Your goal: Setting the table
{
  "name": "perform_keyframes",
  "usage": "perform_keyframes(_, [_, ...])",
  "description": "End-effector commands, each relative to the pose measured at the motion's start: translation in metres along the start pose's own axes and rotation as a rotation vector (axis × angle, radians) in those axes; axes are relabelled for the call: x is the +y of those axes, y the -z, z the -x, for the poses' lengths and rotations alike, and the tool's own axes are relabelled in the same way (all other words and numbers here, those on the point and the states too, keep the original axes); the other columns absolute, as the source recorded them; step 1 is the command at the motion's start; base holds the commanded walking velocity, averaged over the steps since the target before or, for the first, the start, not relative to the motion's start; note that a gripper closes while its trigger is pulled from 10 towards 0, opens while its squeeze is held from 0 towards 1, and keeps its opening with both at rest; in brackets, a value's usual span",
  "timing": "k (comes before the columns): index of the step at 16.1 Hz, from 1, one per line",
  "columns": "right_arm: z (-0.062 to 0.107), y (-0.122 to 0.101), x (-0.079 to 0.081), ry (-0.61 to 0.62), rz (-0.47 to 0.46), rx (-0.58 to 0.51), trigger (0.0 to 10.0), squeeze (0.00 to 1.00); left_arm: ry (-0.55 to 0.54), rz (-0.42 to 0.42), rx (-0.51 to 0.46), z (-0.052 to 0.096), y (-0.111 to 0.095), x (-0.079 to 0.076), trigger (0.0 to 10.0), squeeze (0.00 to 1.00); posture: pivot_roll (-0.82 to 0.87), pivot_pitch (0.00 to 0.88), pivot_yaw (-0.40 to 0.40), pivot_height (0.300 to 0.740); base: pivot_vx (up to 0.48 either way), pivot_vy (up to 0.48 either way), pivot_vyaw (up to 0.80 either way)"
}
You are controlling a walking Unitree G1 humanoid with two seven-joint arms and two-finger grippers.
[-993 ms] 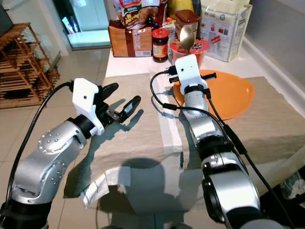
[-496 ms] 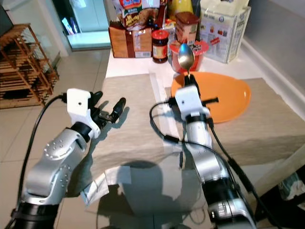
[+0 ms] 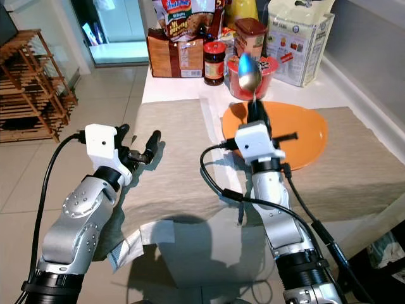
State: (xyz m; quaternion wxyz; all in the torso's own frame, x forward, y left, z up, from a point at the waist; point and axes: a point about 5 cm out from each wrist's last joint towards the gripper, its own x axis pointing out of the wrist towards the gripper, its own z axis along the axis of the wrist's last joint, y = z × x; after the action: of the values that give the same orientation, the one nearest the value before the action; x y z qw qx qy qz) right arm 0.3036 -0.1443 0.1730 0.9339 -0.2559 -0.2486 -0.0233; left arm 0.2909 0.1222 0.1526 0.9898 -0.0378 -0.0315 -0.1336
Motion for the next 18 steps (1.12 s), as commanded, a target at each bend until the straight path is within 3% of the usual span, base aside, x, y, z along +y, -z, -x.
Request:
perform_keyframes(1, [-0.002, -0.008, -0.001, 0.008, 0.01, -0.044, 0.0, 0.0, -0.025, -0.01, -0.006, 0.0, 0.0, 0.004, 10.0, 0.0, -0.08, 0.0, 0.05, 0.736, 0.0, 0.0, 0.0])
perform_keyframes(4, [-0.006, -0.021, -0.004, 0.021, 0.011, -0.112, 0.0, 0.0, -0.03, -0.02, -0.017, 0.001, -0.001, 0.006, 10.0, 0.0, -0.08, 0.0, 0.048, 0.736, 0.0, 0.0, 0.0])
perform_keyframes(10, [0.013, -0.016, -0.014, 0.017, 0.041, -0.077, 0.0, 0.0, -0.037, -0.073, -0.055, 0.014, -0.012, 0.019, 10.0, 0.0, -0.08, 0.0, 0.048, 0.736, 0.0, 0.0, 0.0])
perform_keyframes(18, [0.013, -0.01, -0.007, -0.01, 0.028, -0.033, 0.0, 0.0, -0.031, -0.057, -0.059, 0.007, -0.016, 0.014, 10.0, 0.0, -0.08, 0.0, 0.049, 0.736, -0.347, 0.0, 0.0])
